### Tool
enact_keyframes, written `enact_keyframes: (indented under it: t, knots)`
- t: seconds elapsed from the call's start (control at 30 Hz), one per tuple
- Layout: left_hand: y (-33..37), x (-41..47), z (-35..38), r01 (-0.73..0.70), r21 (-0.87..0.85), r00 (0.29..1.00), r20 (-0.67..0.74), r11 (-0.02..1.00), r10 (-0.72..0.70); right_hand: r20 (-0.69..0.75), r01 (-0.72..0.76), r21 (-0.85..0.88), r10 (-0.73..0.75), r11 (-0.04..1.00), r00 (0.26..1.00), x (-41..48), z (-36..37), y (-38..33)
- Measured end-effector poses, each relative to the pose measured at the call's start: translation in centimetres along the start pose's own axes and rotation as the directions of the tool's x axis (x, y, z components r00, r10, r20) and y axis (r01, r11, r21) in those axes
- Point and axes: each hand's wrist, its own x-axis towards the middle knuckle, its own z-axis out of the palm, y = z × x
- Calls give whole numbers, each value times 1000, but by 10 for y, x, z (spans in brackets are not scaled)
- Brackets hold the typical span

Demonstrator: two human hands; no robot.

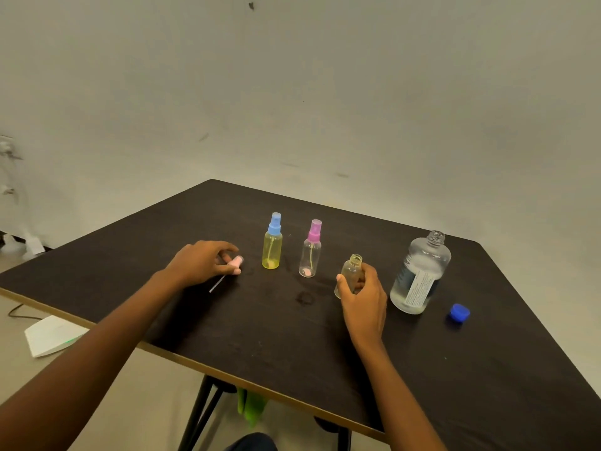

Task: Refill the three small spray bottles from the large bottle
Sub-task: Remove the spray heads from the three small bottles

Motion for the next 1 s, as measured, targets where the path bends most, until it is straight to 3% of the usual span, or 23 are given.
enact_keyframes:
  t: [0.47, 0.53, 0.63, 0.7, 0.73, 0.8, 0.9, 1.0]
  knots:
    - [4, -1, -1, 94, -30, 996, -11, 995, -94, 88, -53, -54, 58, 997, 994, 1, -1, 2]
    - [11, -4, -1, 99, -75, 968, -224, 992, -113, 92, -49, -61, 54, 997, 994, 1, -1, 3]
    - [37, -13, -1, -76, -222, 757, -647, 972, -89, 114, -51, -43, 56, 998, 992, 2, -1, 4]
    - [62, -16, -3, -224, -304, 666, -741, 926, -82, 131, -57, 3, 56, 998, 990, 2, -1, 3]
    - [75, -15, -3, -293, -361, 668, -740, 886, -81, 130, -55, 28, 51, 998, 990, 1, -1, 3]
    - [100, -11, 1, -358, -504, 736, -670, 786, -94, 102, -45, 81, 37, 996, 994, 0, -1, 1]
    - [131, 6, 19, -262, -688, 882, -456, 677, -122, 56, -10, 128, 3, 992, 998, -1, -1, -1]
    - [146, 24, 43, -158, -698, 945, -311, 699, -98, 11, 71, 103, -72, 992, 997, -2, 0, -2]
